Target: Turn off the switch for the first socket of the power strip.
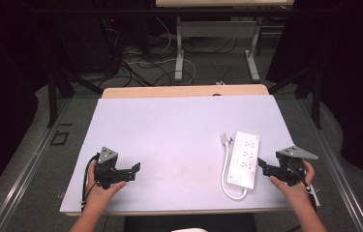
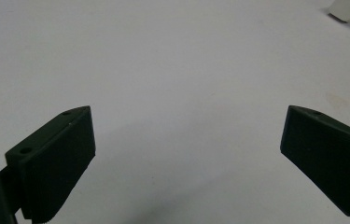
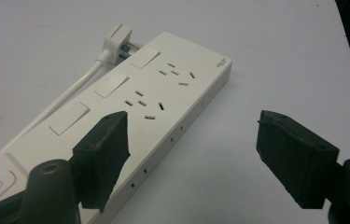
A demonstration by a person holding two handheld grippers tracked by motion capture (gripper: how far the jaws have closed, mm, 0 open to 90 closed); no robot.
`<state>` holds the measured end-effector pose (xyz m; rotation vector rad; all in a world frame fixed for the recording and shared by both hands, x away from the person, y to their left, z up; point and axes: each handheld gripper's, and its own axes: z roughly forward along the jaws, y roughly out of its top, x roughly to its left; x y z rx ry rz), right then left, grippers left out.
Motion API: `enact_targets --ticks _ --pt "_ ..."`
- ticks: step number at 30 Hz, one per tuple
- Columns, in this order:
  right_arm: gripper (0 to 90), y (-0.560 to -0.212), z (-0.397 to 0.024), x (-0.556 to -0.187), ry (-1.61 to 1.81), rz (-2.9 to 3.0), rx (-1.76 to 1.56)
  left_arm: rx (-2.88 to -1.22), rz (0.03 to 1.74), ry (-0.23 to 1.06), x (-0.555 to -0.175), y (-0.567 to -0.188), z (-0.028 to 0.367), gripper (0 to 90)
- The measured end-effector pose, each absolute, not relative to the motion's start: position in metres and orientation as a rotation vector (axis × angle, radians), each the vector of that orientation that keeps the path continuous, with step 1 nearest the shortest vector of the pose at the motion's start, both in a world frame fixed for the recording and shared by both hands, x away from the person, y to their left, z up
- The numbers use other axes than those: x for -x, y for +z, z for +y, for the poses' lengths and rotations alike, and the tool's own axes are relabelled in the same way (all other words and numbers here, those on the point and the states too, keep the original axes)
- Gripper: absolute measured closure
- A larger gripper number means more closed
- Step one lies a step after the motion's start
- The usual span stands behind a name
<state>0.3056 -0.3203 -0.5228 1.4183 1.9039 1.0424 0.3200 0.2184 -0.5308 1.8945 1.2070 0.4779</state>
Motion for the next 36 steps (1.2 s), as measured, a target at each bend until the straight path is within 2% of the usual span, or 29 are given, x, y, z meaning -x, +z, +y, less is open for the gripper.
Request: enact_targets --ticks 15,36 --pt "36.4 -0.511 -0.299 -0.305 1.067 2.013 -1.403 -1.880 1.215 0.506 -0.318 -0.530 0.219 4.0" --pt "40.2 -0.498 -0.285 -0.304 0.965 2.184 -1.300 -1.881 1.230 0.519 -0.317 -0.532 0.219 5.8"
